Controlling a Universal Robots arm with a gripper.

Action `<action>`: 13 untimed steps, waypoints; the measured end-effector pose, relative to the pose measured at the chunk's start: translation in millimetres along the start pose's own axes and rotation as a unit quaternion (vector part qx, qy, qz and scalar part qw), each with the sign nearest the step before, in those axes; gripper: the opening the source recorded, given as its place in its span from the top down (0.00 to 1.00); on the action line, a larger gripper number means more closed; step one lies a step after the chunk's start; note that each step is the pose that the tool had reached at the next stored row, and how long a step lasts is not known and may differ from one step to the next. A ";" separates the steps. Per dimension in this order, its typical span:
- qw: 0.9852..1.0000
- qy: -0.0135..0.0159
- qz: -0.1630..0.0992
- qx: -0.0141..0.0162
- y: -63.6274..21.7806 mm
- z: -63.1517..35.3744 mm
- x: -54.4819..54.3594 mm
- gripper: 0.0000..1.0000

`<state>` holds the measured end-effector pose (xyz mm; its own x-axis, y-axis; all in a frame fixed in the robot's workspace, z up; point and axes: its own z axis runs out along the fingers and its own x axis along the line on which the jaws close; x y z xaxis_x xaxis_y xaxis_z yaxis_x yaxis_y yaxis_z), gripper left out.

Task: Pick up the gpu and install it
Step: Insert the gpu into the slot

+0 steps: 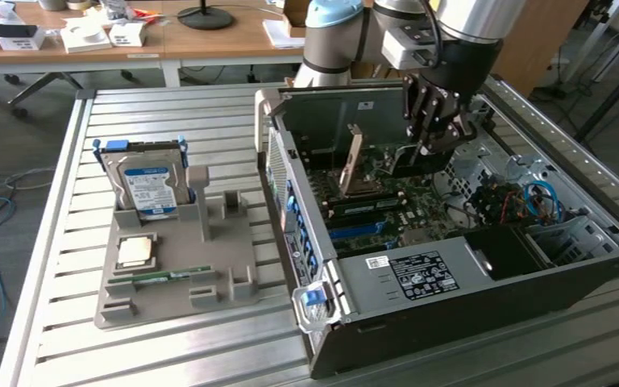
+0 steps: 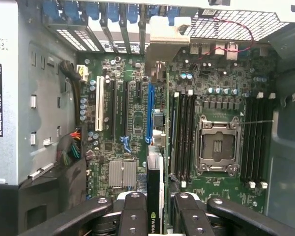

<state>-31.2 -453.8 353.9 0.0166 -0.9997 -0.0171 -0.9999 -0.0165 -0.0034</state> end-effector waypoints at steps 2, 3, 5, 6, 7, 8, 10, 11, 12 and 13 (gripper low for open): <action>1.000 0.000 0.000 0.000 0.4 1.3 0.0 0.74; 1.000 0.000 0.000 0.000 0.6 2.0 0.0 0.74; 1.000 0.000 0.000 0.000 0.9 3.4 0.1 0.74; 1.000 0.000 0.000 0.000 1.0 4.1 0.0 0.74; 1.000 0.000 0.000 0.000 1.2 4.7 0.1 0.74; 1.000 0.000 0.000 0.000 1.4 5.4 0.1 0.74; 1.000 0.000 0.000 0.000 1.6 6.5 0.1 0.74; 1.000 0.000 0.000 0.000 1.8 7.1 0.1 0.74; 1.000 0.000 0.000 0.000 1.9 7.6 0.1 0.74; 1.000 0.000 0.000 0.000 2.0 8.1 0.1 0.74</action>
<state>-33.2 -453.8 345.8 0.0165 -0.9997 -0.0171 -0.9999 -0.0165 -0.0034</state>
